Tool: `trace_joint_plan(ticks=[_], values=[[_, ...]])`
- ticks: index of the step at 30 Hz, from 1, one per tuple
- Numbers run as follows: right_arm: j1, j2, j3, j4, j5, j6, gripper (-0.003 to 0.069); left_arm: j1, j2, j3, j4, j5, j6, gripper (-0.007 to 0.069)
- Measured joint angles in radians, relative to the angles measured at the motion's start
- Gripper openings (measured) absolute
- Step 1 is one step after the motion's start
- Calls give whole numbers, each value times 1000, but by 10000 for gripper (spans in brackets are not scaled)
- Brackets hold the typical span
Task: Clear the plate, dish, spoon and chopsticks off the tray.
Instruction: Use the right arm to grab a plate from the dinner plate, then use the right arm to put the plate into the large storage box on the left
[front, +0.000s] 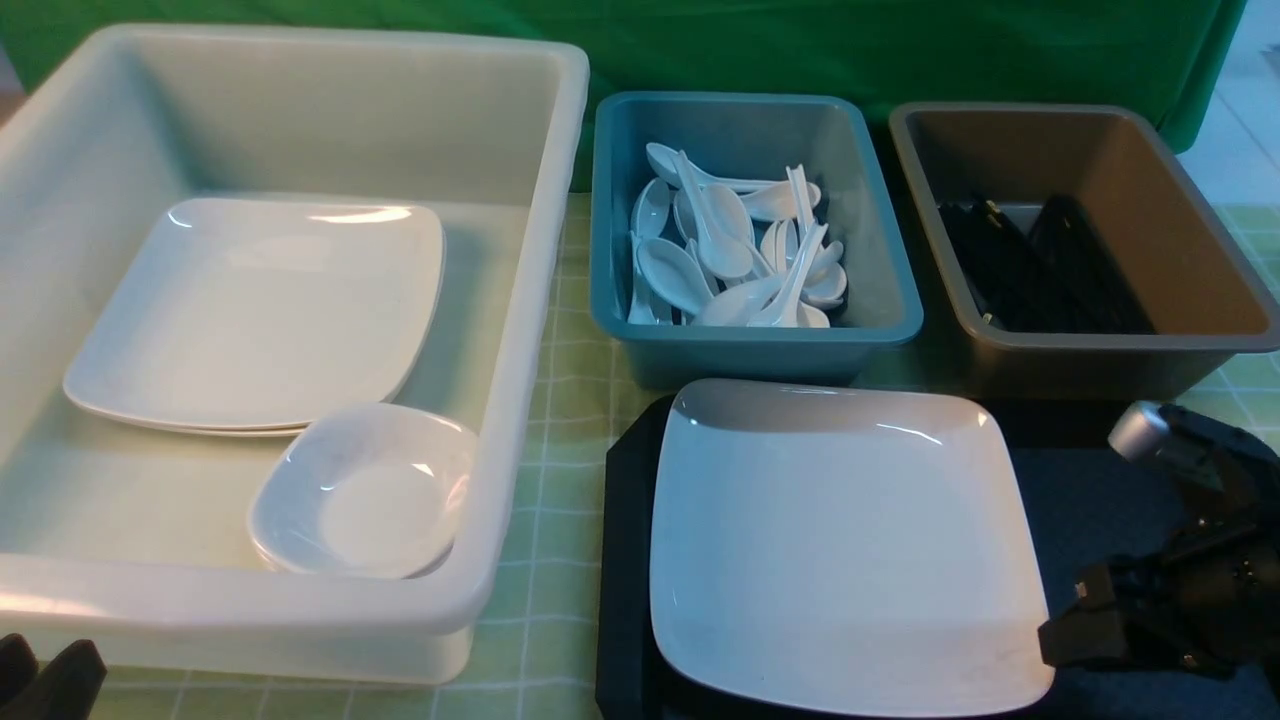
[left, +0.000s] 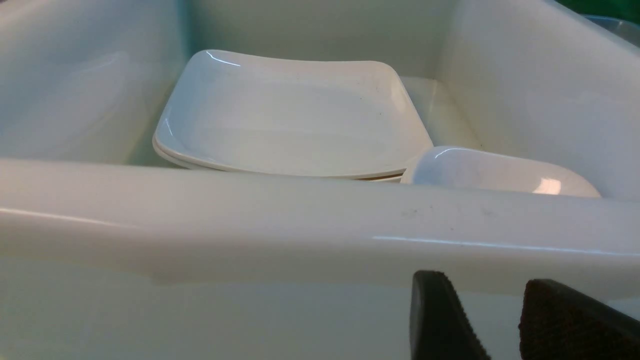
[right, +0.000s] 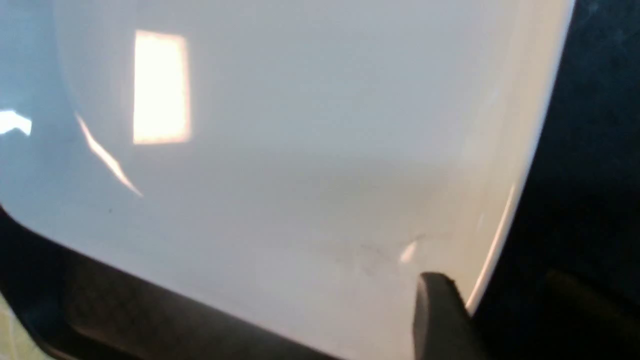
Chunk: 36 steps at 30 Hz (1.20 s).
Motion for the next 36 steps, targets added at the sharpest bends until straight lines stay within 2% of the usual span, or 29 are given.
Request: trace_joint_plan(ticks=[3,8,14,16,19,22,29,36], values=[[40,21,0,2,-55,-2,322,0,0,0,0,0,1,229],[118,71,-7,5,-108,-2,323,0,0,0,0,0,0,229],[166,96,-15,9,-178,14,319,0,0,0,0,0,0,229],[169,97,-15,11,-183,15,306,0,0,0,0,0,0,229],[169,104,-17,35,-194,26,212,0,0,0,0,0,0,229],[171,107,-19,55,-183,26,157,0,0,0,0,0,0,229],[174,66,-17,-5,-88,6,146,0,0,0,0,0,0,229],[123,-97,-17,-46,-10,36,78,0,0,0,0,0,0,229]])
